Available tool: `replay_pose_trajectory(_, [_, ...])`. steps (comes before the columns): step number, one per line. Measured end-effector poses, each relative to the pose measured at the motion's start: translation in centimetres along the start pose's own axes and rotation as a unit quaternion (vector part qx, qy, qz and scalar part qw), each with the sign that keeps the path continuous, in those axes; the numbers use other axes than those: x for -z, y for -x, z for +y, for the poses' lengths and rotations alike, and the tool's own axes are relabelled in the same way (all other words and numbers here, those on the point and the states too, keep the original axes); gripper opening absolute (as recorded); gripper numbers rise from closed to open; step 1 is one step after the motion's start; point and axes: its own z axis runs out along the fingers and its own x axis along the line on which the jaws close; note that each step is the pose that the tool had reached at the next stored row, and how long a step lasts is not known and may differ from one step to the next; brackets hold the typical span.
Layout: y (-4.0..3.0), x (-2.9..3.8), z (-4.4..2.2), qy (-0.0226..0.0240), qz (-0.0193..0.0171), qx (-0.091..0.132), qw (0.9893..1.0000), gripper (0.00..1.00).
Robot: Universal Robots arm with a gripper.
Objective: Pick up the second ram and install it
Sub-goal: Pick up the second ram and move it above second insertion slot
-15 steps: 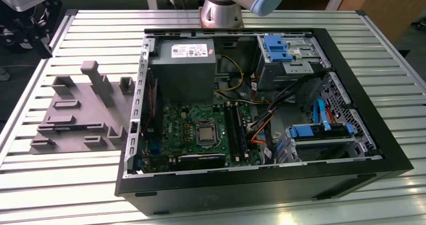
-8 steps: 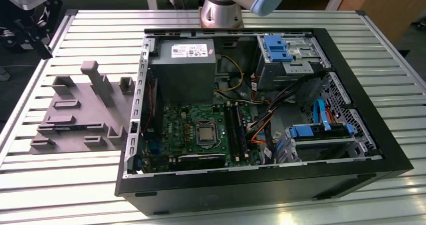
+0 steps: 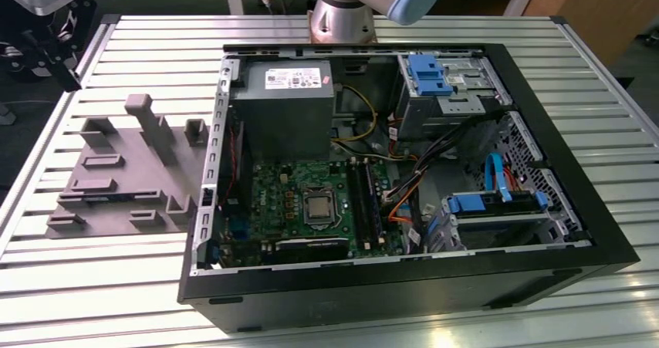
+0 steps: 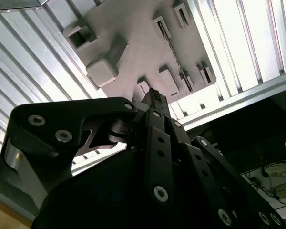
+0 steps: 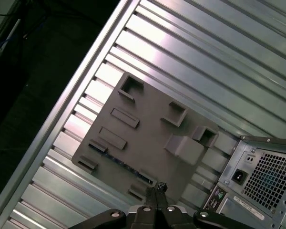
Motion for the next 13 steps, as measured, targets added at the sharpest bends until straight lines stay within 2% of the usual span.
replay_pose_trajectory(3, [0.0, 0.0, 0.0, 0.0001, 0.0002, 0.004, 1.0, 0.11])
replay_pose_trajectory(7, [0.0, -0.03, 0.0, 0.0008, 0.0018, 0.039, 0.9993, 0.11])
replay_pose_trajectory(10, [0.0, -0.06, 0.0, 0.0013, 0.003, 0.066, 0.9978, 0.11])
replay_pose_trajectory(13, [0.0, -0.1, 0.0, 0.0018, 0.0043, 0.093, 0.9957, 0.11])
